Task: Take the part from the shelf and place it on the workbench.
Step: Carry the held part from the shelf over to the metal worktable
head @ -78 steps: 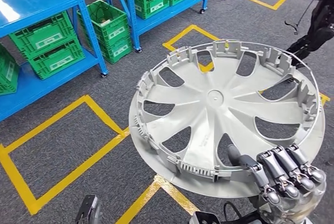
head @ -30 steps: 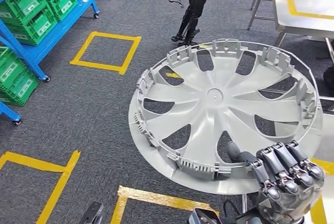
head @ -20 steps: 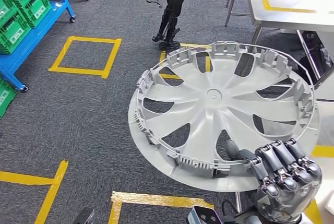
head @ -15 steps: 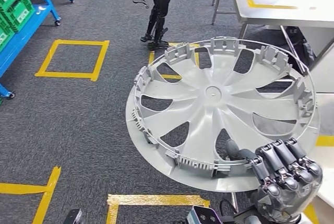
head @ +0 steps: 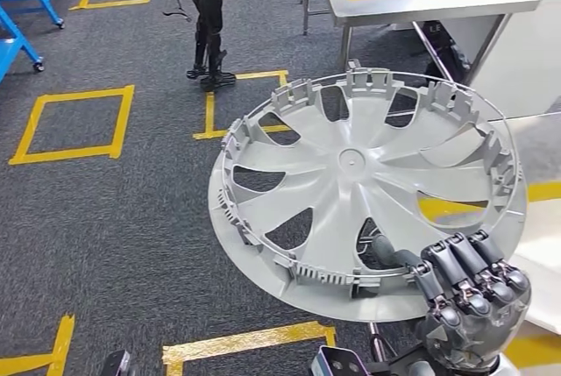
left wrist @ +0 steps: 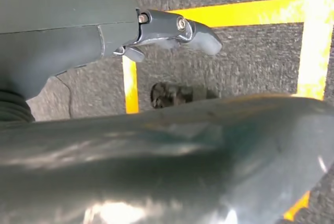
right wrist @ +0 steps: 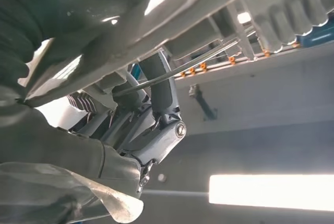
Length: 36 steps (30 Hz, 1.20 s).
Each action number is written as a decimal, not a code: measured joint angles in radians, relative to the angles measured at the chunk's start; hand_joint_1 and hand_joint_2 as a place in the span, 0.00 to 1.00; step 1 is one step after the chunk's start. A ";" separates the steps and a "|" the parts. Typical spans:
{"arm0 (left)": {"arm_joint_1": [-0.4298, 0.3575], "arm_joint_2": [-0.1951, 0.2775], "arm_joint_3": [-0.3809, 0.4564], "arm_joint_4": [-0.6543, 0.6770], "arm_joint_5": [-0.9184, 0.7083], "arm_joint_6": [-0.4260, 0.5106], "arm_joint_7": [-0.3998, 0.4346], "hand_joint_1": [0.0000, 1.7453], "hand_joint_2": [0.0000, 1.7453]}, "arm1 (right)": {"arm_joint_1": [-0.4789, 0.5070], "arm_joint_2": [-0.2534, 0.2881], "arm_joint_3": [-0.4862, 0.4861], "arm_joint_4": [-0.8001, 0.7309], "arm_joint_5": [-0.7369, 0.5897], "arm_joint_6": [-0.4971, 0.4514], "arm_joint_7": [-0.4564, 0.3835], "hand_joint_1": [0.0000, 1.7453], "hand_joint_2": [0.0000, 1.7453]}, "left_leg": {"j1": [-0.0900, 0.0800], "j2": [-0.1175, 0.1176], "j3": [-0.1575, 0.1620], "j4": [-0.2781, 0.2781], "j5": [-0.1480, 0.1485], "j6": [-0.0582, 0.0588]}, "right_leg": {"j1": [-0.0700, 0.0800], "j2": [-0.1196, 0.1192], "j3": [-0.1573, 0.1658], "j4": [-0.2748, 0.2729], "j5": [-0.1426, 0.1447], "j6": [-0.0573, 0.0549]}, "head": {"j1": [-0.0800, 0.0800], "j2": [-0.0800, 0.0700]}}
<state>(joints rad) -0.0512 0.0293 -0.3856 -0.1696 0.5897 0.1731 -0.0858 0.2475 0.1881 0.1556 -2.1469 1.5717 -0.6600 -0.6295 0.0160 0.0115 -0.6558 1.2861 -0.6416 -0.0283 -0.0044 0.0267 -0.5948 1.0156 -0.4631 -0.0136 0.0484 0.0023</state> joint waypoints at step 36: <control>-0.029 -0.006 -0.143 0.002 -0.195 0.114 0.037 0.00 0.00 | 0.032 0.001 -0.030 -0.018 0.000 0.000 -0.034 1.00 1.00 | -0.004 -0.064 0.069 -0.218 0.155 0.019 | 0.004 0.065 0.015 -0.001 -0.008 0.002 | -0.003 0.000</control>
<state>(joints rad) -0.0803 0.0231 -0.5282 -0.1678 0.3952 0.2876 -0.0489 0.2792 0.1894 0.1257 -2.1649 1.5713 -0.6600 -0.6636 0.0123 -0.0521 -0.5867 1.0685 -0.4866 -0.0094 -0.0005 0.0914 -0.5802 1.0146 -0.4711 -0.0117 0.0455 0.0023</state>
